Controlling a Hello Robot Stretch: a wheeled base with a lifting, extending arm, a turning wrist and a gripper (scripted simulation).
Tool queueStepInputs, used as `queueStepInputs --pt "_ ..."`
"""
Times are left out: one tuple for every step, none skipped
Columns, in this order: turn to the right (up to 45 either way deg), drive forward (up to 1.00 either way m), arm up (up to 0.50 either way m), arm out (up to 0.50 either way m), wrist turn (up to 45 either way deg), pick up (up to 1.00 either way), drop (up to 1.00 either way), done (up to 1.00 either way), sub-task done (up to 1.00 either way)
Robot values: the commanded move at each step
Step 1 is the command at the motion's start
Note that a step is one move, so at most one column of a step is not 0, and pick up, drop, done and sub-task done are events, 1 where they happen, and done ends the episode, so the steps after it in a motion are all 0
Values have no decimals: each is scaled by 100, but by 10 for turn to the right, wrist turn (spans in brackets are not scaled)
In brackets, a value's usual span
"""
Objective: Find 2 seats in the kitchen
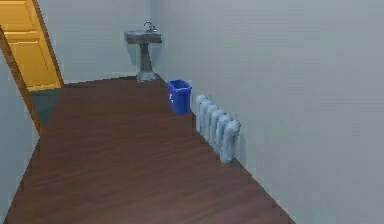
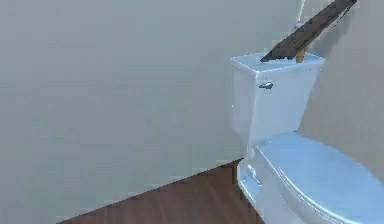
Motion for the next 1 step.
queueStepInputs --pt "-210 0 0 0 0 0 0 0 0"
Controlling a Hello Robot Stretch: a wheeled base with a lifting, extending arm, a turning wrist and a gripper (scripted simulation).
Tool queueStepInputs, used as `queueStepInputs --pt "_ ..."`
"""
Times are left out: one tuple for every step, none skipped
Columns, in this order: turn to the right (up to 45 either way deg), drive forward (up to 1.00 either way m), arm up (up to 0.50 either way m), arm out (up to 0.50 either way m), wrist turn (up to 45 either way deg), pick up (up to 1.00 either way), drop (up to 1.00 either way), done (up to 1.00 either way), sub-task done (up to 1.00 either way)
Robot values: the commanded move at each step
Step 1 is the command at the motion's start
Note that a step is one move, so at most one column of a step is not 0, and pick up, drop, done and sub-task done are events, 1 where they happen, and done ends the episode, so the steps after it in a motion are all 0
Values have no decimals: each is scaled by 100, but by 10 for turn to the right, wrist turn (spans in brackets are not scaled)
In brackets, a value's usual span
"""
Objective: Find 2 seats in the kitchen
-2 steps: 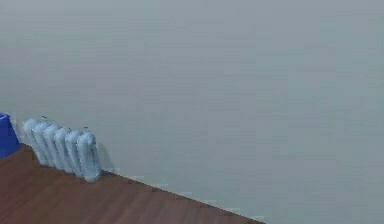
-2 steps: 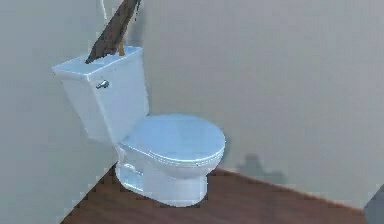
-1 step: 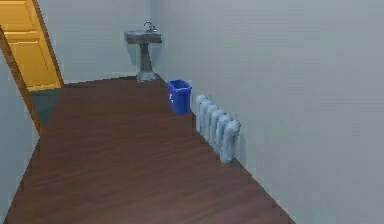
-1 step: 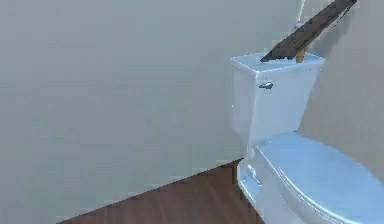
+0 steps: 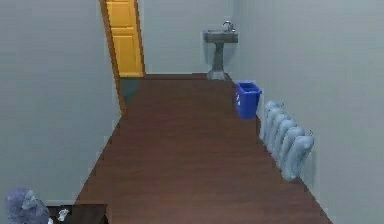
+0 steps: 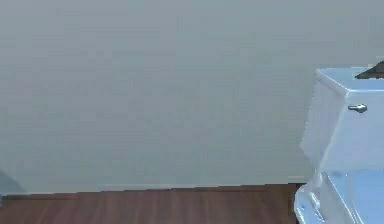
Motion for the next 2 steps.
queueStepInputs --pt "0 100 0 0 0 0 0 0 0" --pt "-90 0 0 0 0 0 0 0 0"
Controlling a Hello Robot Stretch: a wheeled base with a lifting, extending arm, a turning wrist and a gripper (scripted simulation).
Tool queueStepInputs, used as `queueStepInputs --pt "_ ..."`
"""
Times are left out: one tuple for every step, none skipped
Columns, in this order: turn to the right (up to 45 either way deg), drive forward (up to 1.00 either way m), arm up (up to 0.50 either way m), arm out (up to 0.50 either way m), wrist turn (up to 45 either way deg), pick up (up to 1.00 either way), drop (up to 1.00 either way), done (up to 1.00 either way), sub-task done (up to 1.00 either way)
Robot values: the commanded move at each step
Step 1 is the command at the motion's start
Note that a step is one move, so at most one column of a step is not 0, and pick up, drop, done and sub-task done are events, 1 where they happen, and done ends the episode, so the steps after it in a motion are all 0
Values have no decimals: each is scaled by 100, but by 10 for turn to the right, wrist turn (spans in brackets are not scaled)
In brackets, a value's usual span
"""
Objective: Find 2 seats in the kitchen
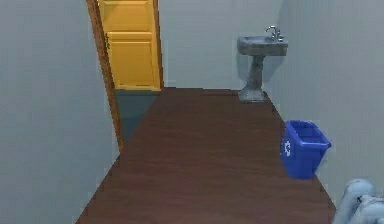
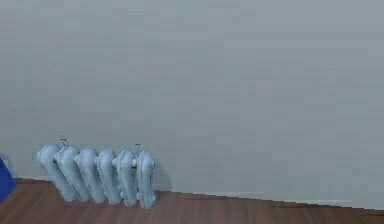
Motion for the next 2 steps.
queueStepInputs --pt "-30 0 0 0 0 0 0 0 0" --pt "0 10 0 0 0 0 0 0 0"
